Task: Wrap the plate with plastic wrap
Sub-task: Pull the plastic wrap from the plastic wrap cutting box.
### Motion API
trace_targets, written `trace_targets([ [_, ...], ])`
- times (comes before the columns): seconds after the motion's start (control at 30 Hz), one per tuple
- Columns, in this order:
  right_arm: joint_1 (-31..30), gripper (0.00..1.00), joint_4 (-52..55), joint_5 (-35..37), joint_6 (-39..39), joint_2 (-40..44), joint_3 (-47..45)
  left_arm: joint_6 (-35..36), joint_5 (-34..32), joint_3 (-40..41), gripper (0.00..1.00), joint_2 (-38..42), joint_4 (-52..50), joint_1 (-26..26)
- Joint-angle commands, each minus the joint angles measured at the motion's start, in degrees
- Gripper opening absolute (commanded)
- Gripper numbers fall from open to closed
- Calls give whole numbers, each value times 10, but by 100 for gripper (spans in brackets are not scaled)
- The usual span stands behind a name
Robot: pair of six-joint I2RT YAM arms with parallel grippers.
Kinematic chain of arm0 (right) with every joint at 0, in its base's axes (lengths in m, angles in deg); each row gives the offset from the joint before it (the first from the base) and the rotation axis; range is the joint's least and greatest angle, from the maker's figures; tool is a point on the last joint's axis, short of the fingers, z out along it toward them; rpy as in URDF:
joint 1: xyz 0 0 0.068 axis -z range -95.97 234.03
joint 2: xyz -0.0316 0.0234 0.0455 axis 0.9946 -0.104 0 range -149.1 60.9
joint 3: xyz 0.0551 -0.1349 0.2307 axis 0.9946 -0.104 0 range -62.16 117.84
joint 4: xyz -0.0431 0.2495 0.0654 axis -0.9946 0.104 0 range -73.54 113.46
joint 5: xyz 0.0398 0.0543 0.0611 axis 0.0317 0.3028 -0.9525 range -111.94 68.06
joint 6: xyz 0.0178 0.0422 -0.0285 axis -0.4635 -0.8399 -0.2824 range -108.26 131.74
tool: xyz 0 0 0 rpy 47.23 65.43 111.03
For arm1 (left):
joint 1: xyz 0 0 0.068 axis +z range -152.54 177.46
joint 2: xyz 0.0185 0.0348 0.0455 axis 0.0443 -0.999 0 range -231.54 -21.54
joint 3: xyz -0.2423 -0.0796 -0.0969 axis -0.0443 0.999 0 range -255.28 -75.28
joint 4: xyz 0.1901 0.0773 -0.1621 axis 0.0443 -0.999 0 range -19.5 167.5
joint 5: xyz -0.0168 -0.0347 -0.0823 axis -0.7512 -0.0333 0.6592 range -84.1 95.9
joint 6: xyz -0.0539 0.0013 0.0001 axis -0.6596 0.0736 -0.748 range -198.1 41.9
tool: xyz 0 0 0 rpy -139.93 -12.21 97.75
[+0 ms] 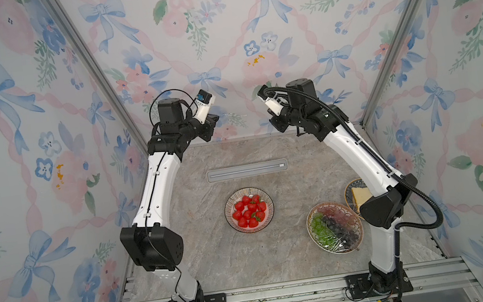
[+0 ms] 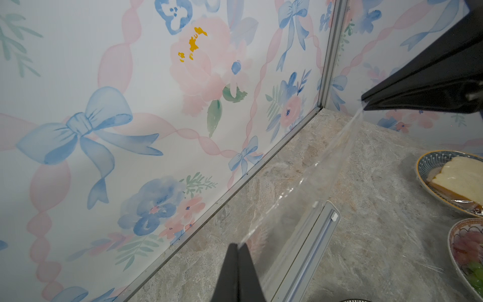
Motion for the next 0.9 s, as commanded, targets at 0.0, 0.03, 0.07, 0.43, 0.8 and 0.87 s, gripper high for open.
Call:
trace_targets([
  [0.0, -4, 0, -30, 21, 6, 8, 20, 10, 1, -3, 0, 31, 21, 6],
  [0.03, -4, 0, -31, 21, 6, 9, 20, 10, 2, -3, 0, 30, 21, 6],
  [0.07, -4, 0, -32, 22, 6, 10, 20, 10, 2, -5, 0, 31, 21, 6],
  [0.43, -5, 0, -43, 34, 6, 34, 23, 5, 9, -30, 0, 36, 21, 3],
  [0.8, -5, 0, -50, 39, 3, 53, 19, 4, 12, -43, 0, 41, 22, -5],
  [0.87, -5, 0, -52, 41, 3, 57, 15, 5, 13, -42, 0, 41, 21, -7],
])
